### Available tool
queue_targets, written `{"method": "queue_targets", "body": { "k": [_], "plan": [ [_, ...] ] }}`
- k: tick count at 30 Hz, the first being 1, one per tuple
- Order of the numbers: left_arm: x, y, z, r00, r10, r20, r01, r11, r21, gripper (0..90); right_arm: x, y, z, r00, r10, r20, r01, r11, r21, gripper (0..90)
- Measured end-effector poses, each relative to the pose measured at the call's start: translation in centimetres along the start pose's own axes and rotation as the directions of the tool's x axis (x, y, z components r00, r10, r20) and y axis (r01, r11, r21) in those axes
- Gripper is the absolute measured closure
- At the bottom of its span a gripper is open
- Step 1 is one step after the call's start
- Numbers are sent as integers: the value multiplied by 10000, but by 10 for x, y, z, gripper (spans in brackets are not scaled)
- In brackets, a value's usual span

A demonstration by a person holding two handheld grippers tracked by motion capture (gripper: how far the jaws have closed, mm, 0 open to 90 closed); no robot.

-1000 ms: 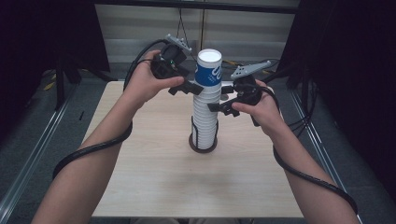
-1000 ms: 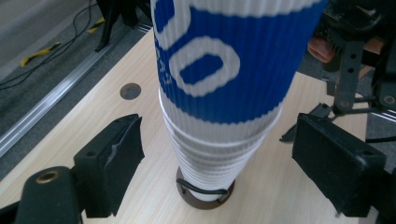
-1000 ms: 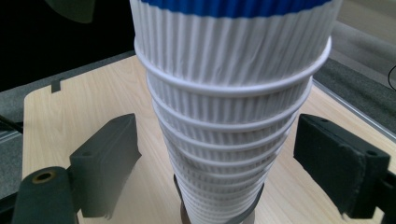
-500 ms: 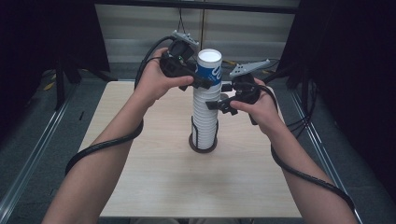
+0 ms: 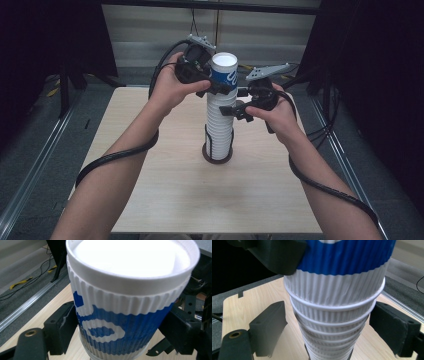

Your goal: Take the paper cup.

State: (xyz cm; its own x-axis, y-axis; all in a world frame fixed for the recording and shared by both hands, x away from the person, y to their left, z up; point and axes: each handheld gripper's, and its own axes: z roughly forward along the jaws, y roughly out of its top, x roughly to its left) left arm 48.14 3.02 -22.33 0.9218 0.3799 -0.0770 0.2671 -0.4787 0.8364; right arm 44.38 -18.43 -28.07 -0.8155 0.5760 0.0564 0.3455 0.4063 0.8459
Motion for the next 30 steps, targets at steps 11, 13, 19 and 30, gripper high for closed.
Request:
{"method": "queue_targets", "body": {
  "k": [11,13,19,30],
  "plan": [
    [-2,3,0,10000,41,58,-42,9999,148,200,1,4,3,9993,253,273,-246,9993,-285,123],
    [-2,3,0,10000,46,84,-48,9999,151,201,0,4,1,9991,349,236,-337,9981,-507,129],
    [-2,6,-3,10000,-92,9,92,9999,142,207,0,3,2,9991,321,260,-306,9979,-562,138],
    [-3,10,-10,9998,-88,-171,91,9999,139,231,1,2,3,9991,236,354,-222,9990,-398,140]
  ]
}}
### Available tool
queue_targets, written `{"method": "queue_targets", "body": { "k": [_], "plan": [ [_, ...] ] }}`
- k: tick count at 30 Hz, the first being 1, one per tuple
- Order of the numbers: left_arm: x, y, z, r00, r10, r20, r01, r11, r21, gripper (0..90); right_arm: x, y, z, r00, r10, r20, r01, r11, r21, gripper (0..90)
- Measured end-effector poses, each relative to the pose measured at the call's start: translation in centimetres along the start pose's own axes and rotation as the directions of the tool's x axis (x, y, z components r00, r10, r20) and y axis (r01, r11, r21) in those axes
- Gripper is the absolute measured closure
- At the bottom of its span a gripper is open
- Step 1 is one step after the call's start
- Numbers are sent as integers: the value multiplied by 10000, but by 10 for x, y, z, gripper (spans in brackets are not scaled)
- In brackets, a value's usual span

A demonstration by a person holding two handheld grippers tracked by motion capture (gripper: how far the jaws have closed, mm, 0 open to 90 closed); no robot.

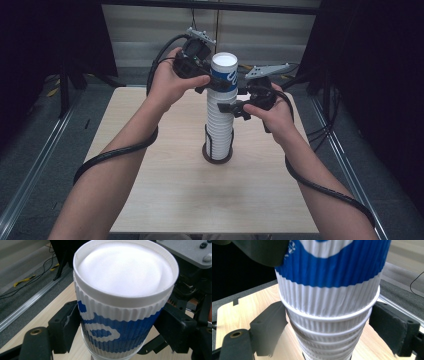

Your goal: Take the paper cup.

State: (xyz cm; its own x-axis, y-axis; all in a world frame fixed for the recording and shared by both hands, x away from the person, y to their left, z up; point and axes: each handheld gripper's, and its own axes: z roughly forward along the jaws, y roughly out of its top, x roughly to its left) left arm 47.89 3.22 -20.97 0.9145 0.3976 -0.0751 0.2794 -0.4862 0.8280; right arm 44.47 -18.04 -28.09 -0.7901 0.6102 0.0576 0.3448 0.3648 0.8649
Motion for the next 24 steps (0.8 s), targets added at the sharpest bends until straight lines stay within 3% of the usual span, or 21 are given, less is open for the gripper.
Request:
{"method": "queue_targets", "body": {
  "k": [2,7,14,18,24],
  "plan": [
    [1,-1,0,10000,76,32,-76,9999,-107,231,0,0,0,10000,-26,-3,26,10000,5,140],
    [3,-8,5,9995,-235,221,245,9987,-438,214,0,-1,0,10000,-32,-31,32,10000,-25,140],
    [0,-13,23,10000,-38,85,40,9996,-292,166,0,-2,-1,10000,-81,-1,81,10000,-29,140],
    [0,-12,25,9997,-226,94,229,9992,-337,167,-1,-3,-2,9999,-99,-59,99,9999,-78,139],
    [-2,-9,23,10000,-87,-22,87,9997,-220,185,-1,-4,-2,9999,-122,-89,121,9998,-132,138]
  ]
}}
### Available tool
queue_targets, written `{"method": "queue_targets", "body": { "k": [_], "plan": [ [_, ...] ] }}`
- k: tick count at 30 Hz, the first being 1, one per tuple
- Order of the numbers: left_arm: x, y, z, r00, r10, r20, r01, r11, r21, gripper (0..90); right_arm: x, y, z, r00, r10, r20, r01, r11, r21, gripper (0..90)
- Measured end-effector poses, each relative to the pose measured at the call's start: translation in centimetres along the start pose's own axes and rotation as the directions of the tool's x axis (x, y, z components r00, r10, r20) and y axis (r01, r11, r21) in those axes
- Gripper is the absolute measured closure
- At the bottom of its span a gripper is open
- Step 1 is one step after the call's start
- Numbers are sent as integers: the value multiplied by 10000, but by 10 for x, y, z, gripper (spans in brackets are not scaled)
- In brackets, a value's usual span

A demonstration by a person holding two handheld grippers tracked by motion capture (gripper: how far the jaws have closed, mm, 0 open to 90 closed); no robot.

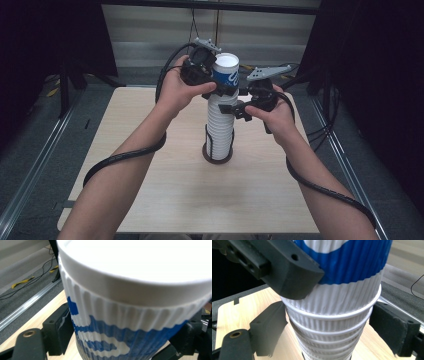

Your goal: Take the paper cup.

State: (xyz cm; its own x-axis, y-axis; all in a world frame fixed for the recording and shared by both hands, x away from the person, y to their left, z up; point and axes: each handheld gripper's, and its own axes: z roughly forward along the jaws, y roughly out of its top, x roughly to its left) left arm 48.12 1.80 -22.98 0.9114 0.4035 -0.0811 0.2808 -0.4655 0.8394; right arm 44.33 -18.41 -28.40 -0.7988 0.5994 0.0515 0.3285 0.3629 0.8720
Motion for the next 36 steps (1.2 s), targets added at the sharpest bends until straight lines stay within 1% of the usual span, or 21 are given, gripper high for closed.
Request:
{"method": "queue_targets", "body": {
  "k": [2,4,5,7,10,14,18,20,26,27,29,31,36],
  "plan": [
    [0,0,0,10000,-41,-27,41,10000,-2,186,0,-1,0,10000,2,7,-2,10000,-42,138],
    [-1,0,0,10000,-52,-40,52,10000,-31,187,0,-2,0,10000,32,-6,-31,10000,37,144],
    [-1,0,0,9999,-95,-55,95,9999,-46,187,0,-2,1,10000,-57,-11,57,9999,83,148],
    [-1,0,0,10000,-73,-46,73,10000,-31,188,1,-3,2,9996,-256,125,253,9995,207,154],
    [-1,0,0,9999,-116,-78,115,9999,-12,188,1,-3,2,9998,-192,77,191,9997,176,155],
    [-1,0,-1,9997,-209,-101,209,9998,-6,188,1,-3,3,9997,-238,75,237,9996,133,158],
    [0,0,-2,9997,-221,-116,221,9998,31,189,1,-4,3,9997,-241,104,240,9997,95,160],
    [0,1,-2,9996,-271,-119,271,9996,-39,191,2,-4,3,9995,-286,129,284,9995,100,162],
    [2,8,-13,9994,-331,39,333,9987,-375,214,2,-4,3,9988,-460,171,458,9989,120,164],
    [1,9,-14,9993,-379,-21,378,9983,-441,216,2,-5,3,9988,-452,174,450,9989,103,165],
    [2,11,-18,9993,-385,5,385,9976,-568,219,3,-4,3,9989,-435,190,432,9990,134,165],
    [2,11,-20,9994,-337,-55,334,9982,-489,219,3,-4,3,9990,-409,195,406,9991,153,166],
    [1,12,-22,9986,-512,-99,506,9974,-505,218,3,-4,3,9987,-457,212,452,9988,204,174]
  ]
}}
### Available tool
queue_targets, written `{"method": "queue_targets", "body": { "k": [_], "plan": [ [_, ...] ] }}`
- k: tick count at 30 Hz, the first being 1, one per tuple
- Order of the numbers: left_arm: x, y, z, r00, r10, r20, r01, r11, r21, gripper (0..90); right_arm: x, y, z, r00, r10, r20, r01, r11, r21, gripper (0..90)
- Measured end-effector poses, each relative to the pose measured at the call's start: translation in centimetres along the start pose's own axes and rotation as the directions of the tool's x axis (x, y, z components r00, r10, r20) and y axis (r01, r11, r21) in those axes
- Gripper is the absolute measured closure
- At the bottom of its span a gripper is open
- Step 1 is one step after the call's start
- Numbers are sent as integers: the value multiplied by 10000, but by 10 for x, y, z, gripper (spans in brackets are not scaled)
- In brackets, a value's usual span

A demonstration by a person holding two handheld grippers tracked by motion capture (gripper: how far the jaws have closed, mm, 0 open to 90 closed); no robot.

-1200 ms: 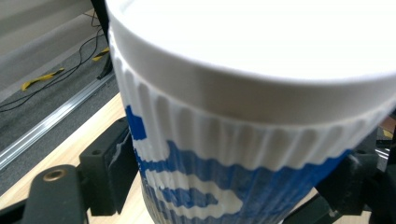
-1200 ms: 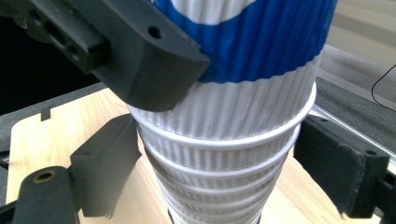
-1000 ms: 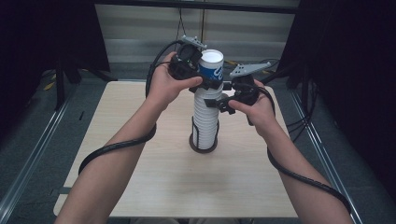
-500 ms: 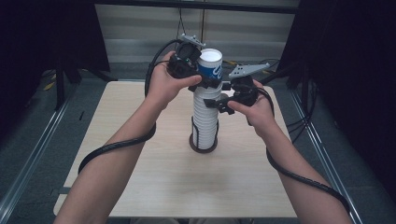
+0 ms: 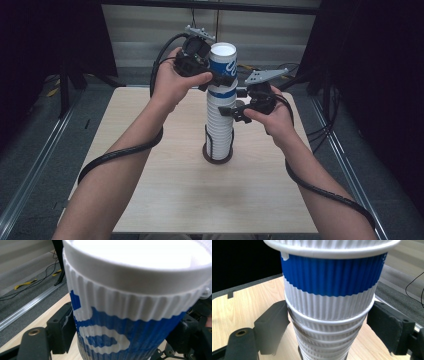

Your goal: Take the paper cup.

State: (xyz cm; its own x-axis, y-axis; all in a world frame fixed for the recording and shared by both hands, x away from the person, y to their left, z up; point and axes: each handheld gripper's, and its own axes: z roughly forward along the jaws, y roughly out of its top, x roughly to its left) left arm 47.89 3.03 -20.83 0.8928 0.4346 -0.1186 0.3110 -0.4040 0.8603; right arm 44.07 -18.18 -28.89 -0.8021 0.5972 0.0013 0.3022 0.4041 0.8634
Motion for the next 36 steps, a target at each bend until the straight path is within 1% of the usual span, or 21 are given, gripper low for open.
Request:
{"method": "queue_targets", "body": {
  "k": [2,6,10,12,16,27,30,33,36],
  "plan": [
    [0,0,0,10000,40,-3,-40,10000,11,218,0,0,0,10000,18,4,-18,10000,-6,175],
    [1,4,-3,9998,-184,34,184,9998,-95,217,0,-1,-1,10000,1,14,-1,10000,-28,179],
    [2,7,-6,9997,-241,-46,240,9995,-193,215,-1,-2,-1,10000,-10,26,10,10000,-5,186],
    [2,8,-7,9997,-195,-116,192,9995,-253,215,-1,-2,-1,10000,13,20,-13,10000,11,189],
    [2,12,-10,9997,-155,-186,151,9997,-212,215,-2,-4,-1,10000,46,-16,-46,10000,-6,193],
    [2,17,-15,9996,-159,-222,152,9995,-279,215,-2,-4,-1,10000,33,-27,-33,10000,-3,195],
    [1,20,-18,9994,-157,-304,144,9990,-419,215,-2,-5,-1,10000,37,-27,-37,10000,-23,196],
    [0,22,-21,9994,-130,-328,116,9991,-413,215,-2,-5,-1,10000,44,-39,-44,10000,-30,196],
    [0,23,-23,9992,-191,-363,171,9984,-544,215,-2,-5,-1,10000,50,-26,-50,10000,-40,196]
  ]
}}
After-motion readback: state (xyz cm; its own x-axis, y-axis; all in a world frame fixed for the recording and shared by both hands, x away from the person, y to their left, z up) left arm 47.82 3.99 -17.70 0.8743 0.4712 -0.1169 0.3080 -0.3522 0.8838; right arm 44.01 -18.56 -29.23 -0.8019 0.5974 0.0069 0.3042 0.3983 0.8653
